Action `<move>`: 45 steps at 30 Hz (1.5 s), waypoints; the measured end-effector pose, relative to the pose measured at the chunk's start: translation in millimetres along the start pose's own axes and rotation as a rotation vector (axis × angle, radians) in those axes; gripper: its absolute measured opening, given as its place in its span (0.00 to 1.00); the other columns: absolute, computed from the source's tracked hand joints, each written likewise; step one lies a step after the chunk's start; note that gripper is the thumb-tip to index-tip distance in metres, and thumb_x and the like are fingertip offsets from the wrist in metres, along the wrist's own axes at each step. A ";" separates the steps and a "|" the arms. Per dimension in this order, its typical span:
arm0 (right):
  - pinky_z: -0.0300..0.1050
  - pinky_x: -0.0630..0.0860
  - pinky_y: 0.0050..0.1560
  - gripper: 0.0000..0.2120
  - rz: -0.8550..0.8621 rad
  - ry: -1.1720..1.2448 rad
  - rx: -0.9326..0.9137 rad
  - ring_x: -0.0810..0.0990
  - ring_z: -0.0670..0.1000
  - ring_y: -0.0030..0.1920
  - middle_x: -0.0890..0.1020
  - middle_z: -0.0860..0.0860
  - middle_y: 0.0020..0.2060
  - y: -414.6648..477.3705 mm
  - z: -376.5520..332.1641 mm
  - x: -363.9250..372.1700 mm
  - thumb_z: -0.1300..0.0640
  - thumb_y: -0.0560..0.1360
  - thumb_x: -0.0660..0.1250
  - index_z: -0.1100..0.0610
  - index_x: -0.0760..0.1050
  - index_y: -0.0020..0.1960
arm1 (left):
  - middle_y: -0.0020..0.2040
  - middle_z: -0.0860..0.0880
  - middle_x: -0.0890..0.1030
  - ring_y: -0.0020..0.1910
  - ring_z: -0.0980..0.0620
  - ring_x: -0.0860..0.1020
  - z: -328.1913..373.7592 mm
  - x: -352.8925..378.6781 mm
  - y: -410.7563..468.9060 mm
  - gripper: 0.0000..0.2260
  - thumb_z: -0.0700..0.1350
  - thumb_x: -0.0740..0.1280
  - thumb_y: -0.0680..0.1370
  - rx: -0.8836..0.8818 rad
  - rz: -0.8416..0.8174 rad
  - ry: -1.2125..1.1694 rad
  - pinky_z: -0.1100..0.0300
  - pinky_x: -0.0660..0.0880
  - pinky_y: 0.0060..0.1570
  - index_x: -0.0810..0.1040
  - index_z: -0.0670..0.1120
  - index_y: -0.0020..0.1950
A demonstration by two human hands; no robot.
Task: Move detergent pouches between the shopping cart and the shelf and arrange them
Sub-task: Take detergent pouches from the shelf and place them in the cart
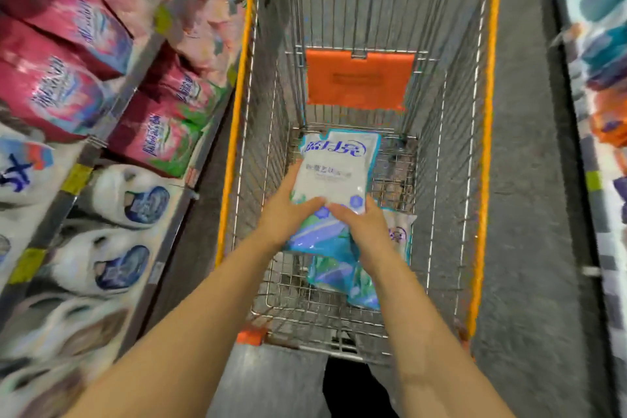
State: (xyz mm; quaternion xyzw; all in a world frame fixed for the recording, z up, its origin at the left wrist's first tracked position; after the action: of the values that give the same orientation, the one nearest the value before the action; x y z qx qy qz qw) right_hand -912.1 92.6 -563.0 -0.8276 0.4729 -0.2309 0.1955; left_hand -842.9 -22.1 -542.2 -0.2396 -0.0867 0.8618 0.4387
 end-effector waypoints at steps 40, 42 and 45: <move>0.44 0.73 0.45 0.10 -0.060 -0.461 0.006 0.76 0.51 0.43 0.81 0.53 0.44 55.0 -19.4 111.0 0.62 0.73 0.63 0.55 0.79 0.52 | 0.34 0.53 0.78 0.35 0.55 0.77 15.2 -59.7 -0.1 0.11 0.42 0.62 0.78 -0.211 0.295 0.040 0.63 0.70 0.38 0.76 0.53 0.37; 0.44 0.73 0.46 0.08 -0.096 -0.447 -0.091 0.76 0.50 0.43 0.80 0.51 0.42 37.8 -39.8 137.1 0.61 0.73 0.63 0.53 0.79 0.49 | 0.31 0.54 0.77 0.31 0.59 0.75 36.6 -82.4 -14.2 0.13 0.40 0.62 0.77 -0.142 0.382 -0.021 0.63 0.70 0.35 0.76 0.53 0.35; 0.43 0.70 0.47 0.06 -0.170 -0.424 -0.228 0.75 0.49 0.43 0.77 0.45 0.35 4.7 -69.2 180.6 0.61 0.73 0.64 0.51 0.76 0.44 | 0.30 0.52 0.76 0.26 0.63 0.72 64.5 -122.5 -40.2 0.13 0.38 0.62 0.77 -0.049 0.515 -0.107 0.68 0.69 0.32 0.75 0.50 0.34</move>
State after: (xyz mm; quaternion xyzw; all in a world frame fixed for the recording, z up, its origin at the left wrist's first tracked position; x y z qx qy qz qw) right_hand -874.0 -74.5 -473.4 -0.9111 0.3728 -0.0130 0.1756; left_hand -784.5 -91.8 -430.4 -0.2185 -0.0666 0.9541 0.1937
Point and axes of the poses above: each hand's wrist, its own y-axis towards the middle knuckle, its own x-axis out of the palm, z = x × y, the point moved 1 cm from there along y, towards the middle knuckle
